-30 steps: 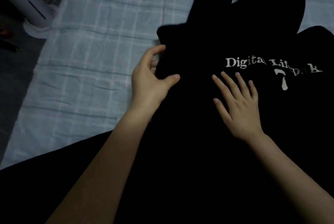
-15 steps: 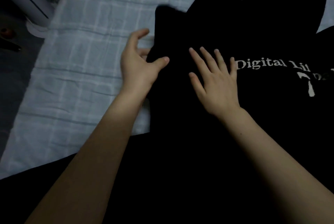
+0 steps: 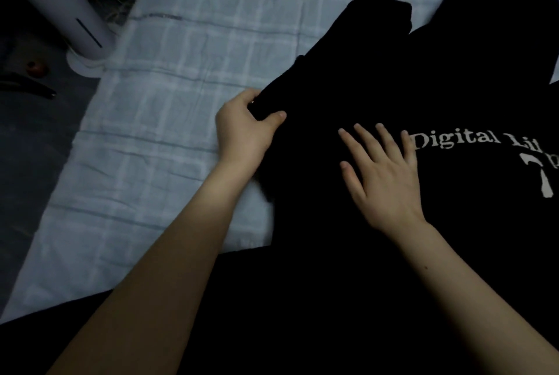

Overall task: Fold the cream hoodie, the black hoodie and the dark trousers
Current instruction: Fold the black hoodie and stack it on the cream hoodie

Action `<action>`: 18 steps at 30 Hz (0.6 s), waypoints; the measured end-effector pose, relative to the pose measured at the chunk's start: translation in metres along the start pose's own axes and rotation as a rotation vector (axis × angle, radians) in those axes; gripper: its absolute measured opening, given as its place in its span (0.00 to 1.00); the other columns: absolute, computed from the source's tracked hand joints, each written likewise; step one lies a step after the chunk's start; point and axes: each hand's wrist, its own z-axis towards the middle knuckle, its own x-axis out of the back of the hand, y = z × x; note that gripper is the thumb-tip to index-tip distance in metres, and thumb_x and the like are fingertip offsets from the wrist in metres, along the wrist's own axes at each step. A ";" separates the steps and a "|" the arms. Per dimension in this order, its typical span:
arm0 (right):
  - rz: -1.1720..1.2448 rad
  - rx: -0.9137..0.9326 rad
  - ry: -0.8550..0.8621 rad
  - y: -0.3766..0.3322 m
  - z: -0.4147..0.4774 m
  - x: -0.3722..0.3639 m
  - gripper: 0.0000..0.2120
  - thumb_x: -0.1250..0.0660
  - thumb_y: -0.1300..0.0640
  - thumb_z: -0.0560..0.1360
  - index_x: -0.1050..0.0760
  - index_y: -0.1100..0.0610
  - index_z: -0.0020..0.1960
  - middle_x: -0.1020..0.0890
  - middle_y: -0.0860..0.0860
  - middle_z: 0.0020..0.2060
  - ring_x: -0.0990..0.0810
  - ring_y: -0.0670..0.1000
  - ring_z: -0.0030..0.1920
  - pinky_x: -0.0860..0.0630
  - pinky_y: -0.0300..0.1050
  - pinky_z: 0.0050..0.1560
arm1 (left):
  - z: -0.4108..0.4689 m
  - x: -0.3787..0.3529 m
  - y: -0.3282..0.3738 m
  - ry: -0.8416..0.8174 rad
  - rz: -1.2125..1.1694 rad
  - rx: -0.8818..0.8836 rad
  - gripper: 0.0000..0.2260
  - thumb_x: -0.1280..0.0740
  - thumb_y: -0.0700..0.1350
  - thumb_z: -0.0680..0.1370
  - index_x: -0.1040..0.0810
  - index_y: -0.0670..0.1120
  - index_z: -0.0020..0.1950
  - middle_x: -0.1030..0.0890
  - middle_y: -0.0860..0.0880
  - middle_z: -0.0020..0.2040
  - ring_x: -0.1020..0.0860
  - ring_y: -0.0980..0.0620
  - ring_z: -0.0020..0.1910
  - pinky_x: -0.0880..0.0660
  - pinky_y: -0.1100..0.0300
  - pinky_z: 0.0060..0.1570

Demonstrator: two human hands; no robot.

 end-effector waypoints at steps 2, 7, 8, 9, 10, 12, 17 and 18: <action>0.043 -0.008 -0.012 -0.002 -0.001 0.003 0.27 0.54 0.43 0.82 0.39 0.49 0.79 0.33 0.52 0.76 0.41 0.58 0.78 0.55 0.59 0.78 | -0.007 0.013 0.005 0.071 0.124 -0.129 0.10 0.23 0.50 0.68 0.20 0.49 0.45 0.19 0.52 0.43 0.23 0.55 0.42 0.35 0.68 0.39; 0.300 -0.057 0.088 -0.016 0.010 0.021 0.27 0.51 0.44 0.81 0.41 0.48 0.79 0.36 0.50 0.77 0.43 0.53 0.79 0.52 0.57 0.79 | 0.015 0.023 0.008 -0.219 0.058 0.031 0.15 0.33 0.61 0.76 0.22 0.52 0.52 0.21 0.51 0.53 0.22 0.52 0.51 0.33 0.63 0.48; 0.350 -0.054 0.121 -0.021 0.018 0.024 0.27 0.50 0.45 0.81 0.41 0.47 0.79 0.37 0.49 0.78 0.43 0.52 0.79 0.51 0.57 0.79 | 0.027 0.021 0.010 -0.249 0.017 0.042 0.14 0.37 0.59 0.79 0.23 0.52 0.57 0.21 0.51 0.52 0.22 0.53 0.51 0.33 0.62 0.48; 0.381 -0.050 0.148 -0.025 0.027 0.026 0.27 0.49 0.46 0.81 0.42 0.46 0.79 0.37 0.49 0.78 0.44 0.51 0.79 0.51 0.57 0.79 | 0.040 0.018 0.013 -0.287 -0.013 0.030 0.14 0.40 0.56 0.82 0.25 0.51 0.63 0.22 0.52 0.49 0.23 0.54 0.48 0.33 0.62 0.47; 0.391 -0.051 0.168 -0.028 0.037 0.026 0.27 0.49 0.46 0.81 0.43 0.45 0.80 0.38 0.49 0.78 0.45 0.51 0.79 0.52 0.57 0.79 | 0.051 0.014 0.015 -0.337 -0.044 0.003 0.15 0.41 0.53 0.83 0.28 0.52 0.68 0.23 0.51 0.45 0.24 0.54 0.44 0.32 0.61 0.46; 0.390 -0.072 0.169 -0.028 0.056 0.021 0.27 0.50 0.44 0.81 0.46 0.42 0.80 0.39 0.48 0.78 0.46 0.51 0.79 0.53 0.58 0.78 | 0.076 0.002 0.019 -0.452 -0.114 -0.052 0.16 0.40 0.47 0.83 0.30 0.52 0.71 0.22 0.47 0.43 0.26 0.52 0.40 0.30 0.61 0.42; 0.250 -0.103 0.046 -0.016 0.070 -0.015 0.29 0.55 0.39 0.79 0.52 0.40 0.80 0.39 0.50 0.79 0.45 0.58 0.79 0.51 0.64 0.77 | 0.115 -0.031 0.029 -0.765 -0.079 -0.092 0.15 0.38 0.37 0.81 0.25 0.42 0.68 0.19 0.46 0.57 0.22 0.64 0.45 0.29 0.75 0.47; 0.228 -0.092 0.045 -0.015 0.070 -0.020 0.30 0.55 0.39 0.79 0.50 0.42 0.80 0.38 0.49 0.78 0.44 0.59 0.79 0.51 0.64 0.77 | 0.118 -0.034 0.030 -0.779 -0.055 -0.093 0.15 0.36 0.36 0.80 0.24 0.41 0.67 0.20 0.45 0.60 0.22 0.63 0.49 0.29 0.76 0.49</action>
